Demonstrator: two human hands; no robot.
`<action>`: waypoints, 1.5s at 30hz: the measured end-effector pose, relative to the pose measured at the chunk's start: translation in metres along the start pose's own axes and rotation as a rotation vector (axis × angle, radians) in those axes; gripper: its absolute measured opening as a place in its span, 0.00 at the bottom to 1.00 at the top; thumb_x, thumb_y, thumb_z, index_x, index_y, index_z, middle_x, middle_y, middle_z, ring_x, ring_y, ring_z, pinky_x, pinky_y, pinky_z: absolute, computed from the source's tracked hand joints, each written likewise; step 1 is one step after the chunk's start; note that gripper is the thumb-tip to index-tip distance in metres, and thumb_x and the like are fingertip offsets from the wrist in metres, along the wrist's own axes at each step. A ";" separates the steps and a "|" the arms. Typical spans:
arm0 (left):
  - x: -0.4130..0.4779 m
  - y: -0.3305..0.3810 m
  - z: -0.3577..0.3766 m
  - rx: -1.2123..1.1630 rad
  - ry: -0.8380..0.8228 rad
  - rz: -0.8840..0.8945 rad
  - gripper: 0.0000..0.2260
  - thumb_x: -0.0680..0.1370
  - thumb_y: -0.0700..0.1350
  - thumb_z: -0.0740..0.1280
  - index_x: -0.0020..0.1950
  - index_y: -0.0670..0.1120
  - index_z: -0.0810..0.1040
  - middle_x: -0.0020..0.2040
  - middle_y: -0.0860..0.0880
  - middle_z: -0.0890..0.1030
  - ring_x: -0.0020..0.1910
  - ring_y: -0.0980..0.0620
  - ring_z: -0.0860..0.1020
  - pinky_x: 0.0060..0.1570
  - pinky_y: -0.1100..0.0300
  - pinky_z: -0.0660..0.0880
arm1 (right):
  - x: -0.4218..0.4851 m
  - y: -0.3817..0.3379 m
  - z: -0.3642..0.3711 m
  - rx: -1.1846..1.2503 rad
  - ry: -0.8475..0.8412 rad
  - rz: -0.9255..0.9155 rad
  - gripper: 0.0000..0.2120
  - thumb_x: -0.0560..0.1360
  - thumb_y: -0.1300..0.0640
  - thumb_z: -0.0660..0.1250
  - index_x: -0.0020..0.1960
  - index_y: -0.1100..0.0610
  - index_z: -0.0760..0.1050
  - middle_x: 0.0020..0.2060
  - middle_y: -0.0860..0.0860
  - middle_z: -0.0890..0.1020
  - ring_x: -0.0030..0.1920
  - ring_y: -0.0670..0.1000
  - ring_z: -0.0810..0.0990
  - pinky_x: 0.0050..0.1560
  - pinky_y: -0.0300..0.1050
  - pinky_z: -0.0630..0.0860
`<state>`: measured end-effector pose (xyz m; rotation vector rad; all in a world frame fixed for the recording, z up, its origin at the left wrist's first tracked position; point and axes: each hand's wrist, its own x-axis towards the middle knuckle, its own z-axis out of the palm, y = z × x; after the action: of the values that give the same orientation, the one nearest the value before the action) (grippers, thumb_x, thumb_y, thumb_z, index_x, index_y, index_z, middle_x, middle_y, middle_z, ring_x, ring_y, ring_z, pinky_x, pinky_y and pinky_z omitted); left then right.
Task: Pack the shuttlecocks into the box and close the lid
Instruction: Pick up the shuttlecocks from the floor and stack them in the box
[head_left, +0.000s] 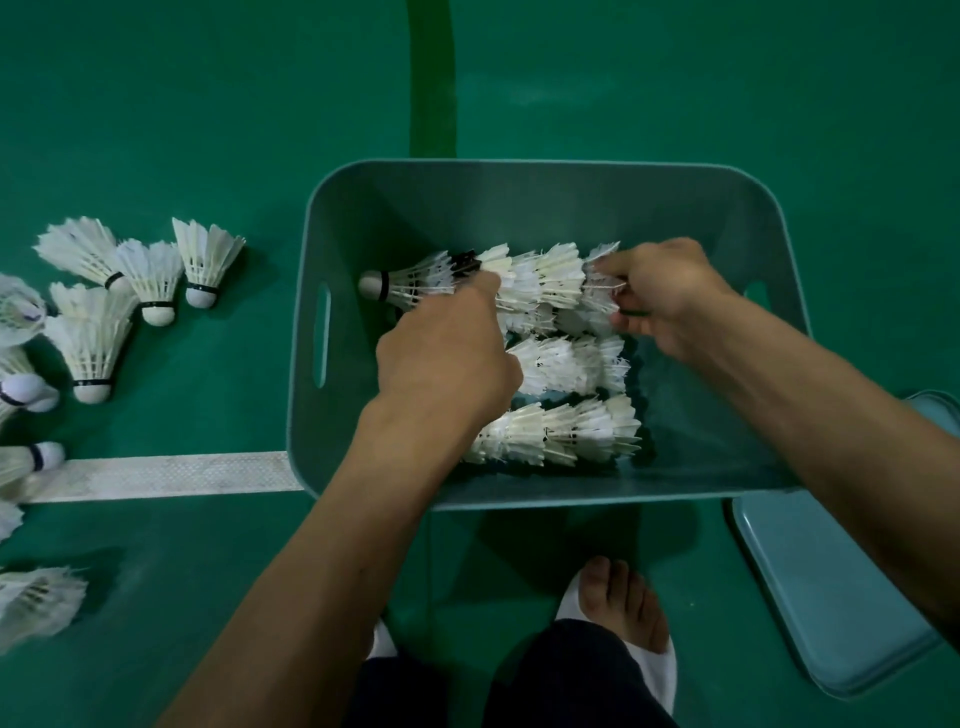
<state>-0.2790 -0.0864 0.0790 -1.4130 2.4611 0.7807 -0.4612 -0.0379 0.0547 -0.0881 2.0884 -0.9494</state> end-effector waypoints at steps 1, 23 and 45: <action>0.002 0.001 0.000 0.009 0.008 0.000 0.28 0.78 0.46 0.69 0.76 0.57 0.65 0.67 0.47 0.79 0.63 0.40 0.77 0.47 0.53 0.67 | 0.002 -0.002 0.001 0.001 -0.017 0.015 0.04 0.80 0.63 0.67 0.48 0.60 0.80 0.40 0.53 0.79 0.38 0.51 0.76 0.34 0.43 0.75; -0.067 -0.043 -0.039 -0.390 0.392 0.111 0.12 0.74 0.48 0.71 0.56 0.57 0.81 0.41 0.57 0.83 0.43 0.48 0.83 0.47 0.49 0.81 | -0.088 -0.011 -0.007 -0.326 0.268 -0.446 0.21 0.75 0.50 0.69 0.28 0.56 0.66 0.24 0.51 0.66 0.27 0.52 0.64 0.39 0.45 0.74; -0.028 -0.291 -0.015 -0.220 0.715 -0.478 0.16 0.73 0.46 0.72 0.58 0.43 0.77 0.58 0.43 0.77 0.58 0.42 0.74 0.52 0.50 0.73 | -0.129 -0.094 0.311 -1.267 -0.274 -1.036 0.11 0.73 0.51 0.71 0.47 0.59 0.77 0.50 0.64 0.79 0.59 0.65 0.77 0.50 0.52 0.72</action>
<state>-0.0162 -0.1910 0.0025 -2.6008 2.3196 0.4970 -0.1793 -0.2435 0.0830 -1.9240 1.9912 0.0785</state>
